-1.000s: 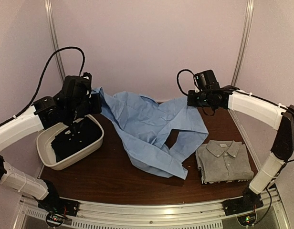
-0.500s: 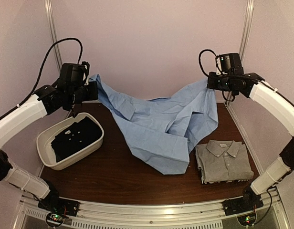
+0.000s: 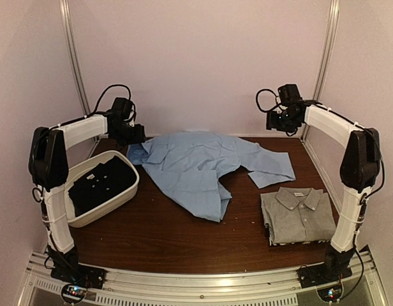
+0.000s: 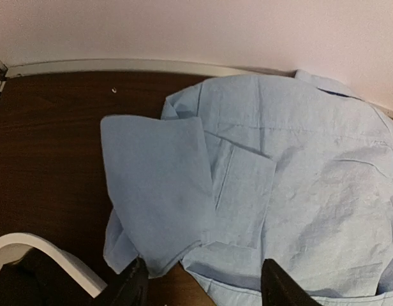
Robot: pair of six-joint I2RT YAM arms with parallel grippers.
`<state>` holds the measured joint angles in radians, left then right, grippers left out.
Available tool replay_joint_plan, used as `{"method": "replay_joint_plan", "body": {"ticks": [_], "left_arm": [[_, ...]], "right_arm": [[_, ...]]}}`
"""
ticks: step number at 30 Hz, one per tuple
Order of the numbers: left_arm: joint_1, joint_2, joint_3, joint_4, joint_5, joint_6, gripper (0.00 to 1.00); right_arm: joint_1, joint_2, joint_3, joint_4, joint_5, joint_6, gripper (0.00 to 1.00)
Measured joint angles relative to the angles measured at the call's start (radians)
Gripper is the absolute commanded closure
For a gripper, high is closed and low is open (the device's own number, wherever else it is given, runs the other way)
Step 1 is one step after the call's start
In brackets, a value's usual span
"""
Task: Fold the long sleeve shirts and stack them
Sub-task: Place the crumpled shirt at the center of the board, then smooth out the crumpled shirt at the center of the board.
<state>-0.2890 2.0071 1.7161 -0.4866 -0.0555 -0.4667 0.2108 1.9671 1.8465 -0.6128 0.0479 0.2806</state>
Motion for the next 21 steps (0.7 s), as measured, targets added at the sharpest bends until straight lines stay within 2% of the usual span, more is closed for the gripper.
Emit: {"method": "replay_joint_plan", "body": {"ticks": [4,6,11,16,21], "left_arm": [[-0.021,-0.004,-0.001,-0.043,0.05,-0.011,0.32],[-0.037,-0.036,-0.015,-0.037,0.056,-0.016,0.33],[-0.113,-0.173,-0.144,-0.023,0.063,-0.044,0.33],[-0.214,-0.299,-0.349,-0.003,0.086,-0.102,0.33],[-0.263,-0.38,-0.555,0.027,0.12,-0.163,0.34]], "right_arm": [[0.078,-0.096,-0.136,0.031,-0.035,0.0,0.31],[0.14,-0.186,-0.267,0.084,-0.061,0.007,0.31],[0.296,-0.356,-0.528,0.191,-0.139,0.042,0.33],[0.384,-0.365,-0.639,0.291,-0.176,0.088,0.39],[0.461,-0.307,-0.637,0.362,-0.195,0.113,0.41]]}}
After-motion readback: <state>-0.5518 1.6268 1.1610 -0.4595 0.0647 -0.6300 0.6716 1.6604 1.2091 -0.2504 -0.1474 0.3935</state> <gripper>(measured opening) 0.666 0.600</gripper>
